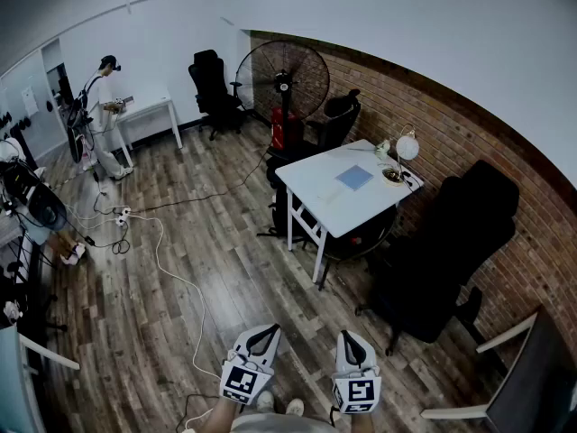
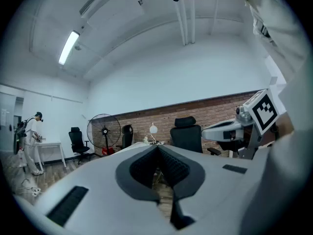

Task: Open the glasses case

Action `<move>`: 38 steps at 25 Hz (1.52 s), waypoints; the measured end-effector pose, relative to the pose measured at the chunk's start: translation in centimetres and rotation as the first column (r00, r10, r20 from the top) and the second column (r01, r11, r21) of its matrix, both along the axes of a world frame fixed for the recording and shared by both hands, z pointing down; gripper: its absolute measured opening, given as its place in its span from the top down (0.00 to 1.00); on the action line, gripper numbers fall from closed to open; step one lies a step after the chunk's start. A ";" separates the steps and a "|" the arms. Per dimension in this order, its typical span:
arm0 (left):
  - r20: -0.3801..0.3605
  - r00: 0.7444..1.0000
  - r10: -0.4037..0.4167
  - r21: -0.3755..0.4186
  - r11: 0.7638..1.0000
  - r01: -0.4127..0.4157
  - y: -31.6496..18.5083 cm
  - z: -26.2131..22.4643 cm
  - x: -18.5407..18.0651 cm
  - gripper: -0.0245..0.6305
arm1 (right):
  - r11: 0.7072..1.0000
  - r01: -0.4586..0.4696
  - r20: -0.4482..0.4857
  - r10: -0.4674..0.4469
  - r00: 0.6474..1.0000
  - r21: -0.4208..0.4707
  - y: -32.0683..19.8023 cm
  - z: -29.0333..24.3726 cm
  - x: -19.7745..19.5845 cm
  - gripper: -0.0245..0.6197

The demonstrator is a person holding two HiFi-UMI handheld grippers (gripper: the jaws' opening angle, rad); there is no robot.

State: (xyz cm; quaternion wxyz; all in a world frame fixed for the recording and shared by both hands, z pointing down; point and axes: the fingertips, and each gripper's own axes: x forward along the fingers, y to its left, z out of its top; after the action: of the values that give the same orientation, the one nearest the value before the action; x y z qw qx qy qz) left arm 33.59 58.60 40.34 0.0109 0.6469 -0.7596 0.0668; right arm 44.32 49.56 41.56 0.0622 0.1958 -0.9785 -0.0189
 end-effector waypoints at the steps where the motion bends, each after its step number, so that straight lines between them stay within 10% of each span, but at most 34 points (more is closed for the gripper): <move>1: 0.001 1.000 -0.005 0.005 1.000 0.005 -0.4 -0.1 0.6 0.96 | 1.000 -0.002 -0.001 0.002 1.000 0.003 -0.5 0.1 0.6 0.95; 11: 0.100 0.995 -0.030 0.003 1.000 0.030 -3.3 -1.3 1.7 0.96 | 1.000 0.028 -0.004 -0.028 1.000 -0.001 -3.5 -0.3 1.2 0.95; 38: -0.004 0.999 -0.032 0.017 0.999 0.032 -12.7 -0.4 -10.8 0.96 | 0.999 0.022 -0.035 -0.023 0.999 -0.029 -12.4 0.5 -11.5 0.95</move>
State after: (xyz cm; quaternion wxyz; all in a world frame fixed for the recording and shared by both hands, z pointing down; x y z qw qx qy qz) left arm 22.82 45.90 39.97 0.0078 0.6347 -0.7705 0.0588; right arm 32.81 37.18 42.03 0.0820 0.1833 -0.9796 -0.0088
